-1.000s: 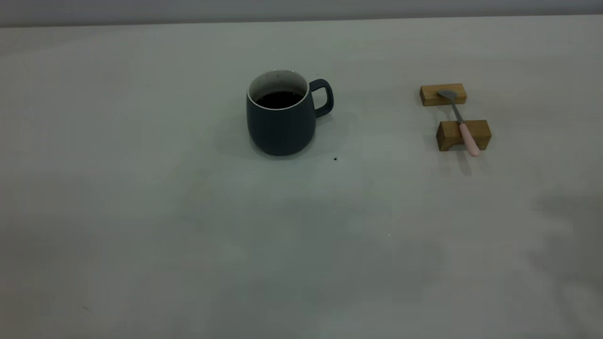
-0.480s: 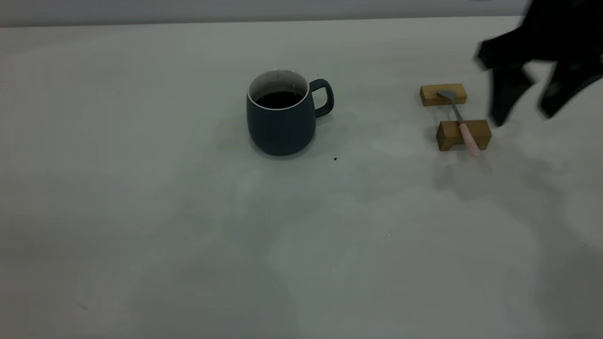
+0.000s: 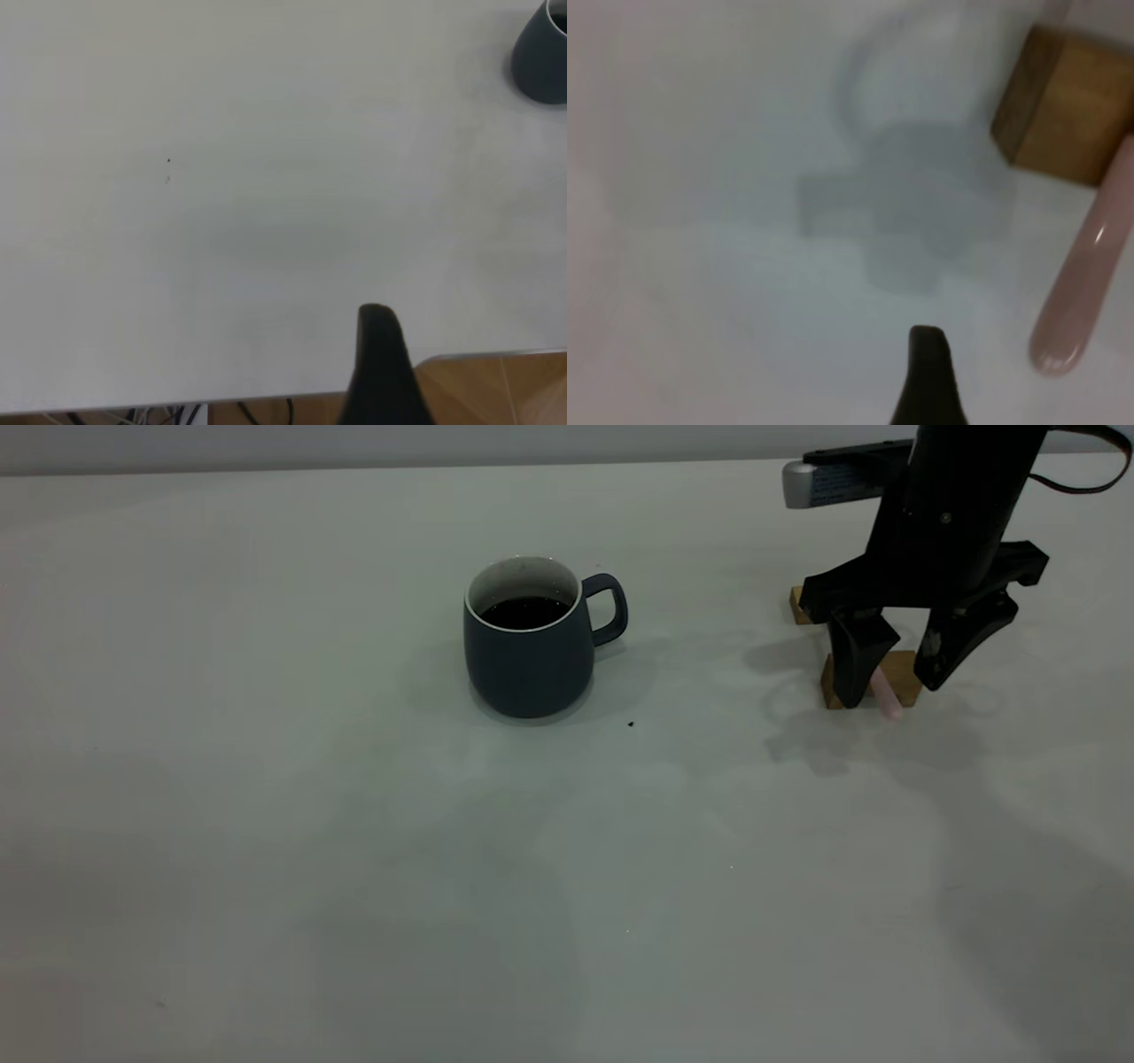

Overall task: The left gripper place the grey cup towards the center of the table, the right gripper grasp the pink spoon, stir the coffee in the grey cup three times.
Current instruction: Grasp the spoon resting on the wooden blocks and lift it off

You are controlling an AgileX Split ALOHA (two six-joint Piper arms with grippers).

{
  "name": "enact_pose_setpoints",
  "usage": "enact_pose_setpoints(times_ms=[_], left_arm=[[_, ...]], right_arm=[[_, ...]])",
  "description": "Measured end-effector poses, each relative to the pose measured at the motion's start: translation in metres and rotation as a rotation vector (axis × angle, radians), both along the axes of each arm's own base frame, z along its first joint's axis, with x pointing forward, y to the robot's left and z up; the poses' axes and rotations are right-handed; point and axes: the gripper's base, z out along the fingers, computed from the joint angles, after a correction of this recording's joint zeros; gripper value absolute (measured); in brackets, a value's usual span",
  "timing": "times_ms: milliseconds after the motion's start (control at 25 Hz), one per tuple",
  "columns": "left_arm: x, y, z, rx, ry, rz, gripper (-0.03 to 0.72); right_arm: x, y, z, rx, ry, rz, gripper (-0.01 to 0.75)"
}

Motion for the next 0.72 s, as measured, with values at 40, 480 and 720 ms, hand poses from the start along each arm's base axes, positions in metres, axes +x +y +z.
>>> enact_pose_setpoints(times_ms=[40,480,720], left_arm=[[0.000,0.000,0.000,0.000,0.000,0.000,0.591],[0.000,0.000,0.000,0.000,0.000,0.000,0.591],[0.000,0.000,0.000,0.000,0.000,0.000,0.591]], right_arm=[[0.001,-0.001,0.000,-0.003,-0.012,-0.004,0.635],[0.006,-0.009,-0.011,-0.012,-0.034,-0.023,0.624],[0.003,-0.010,-0.031,-0.020,-0.013,-0.022,0.607]])
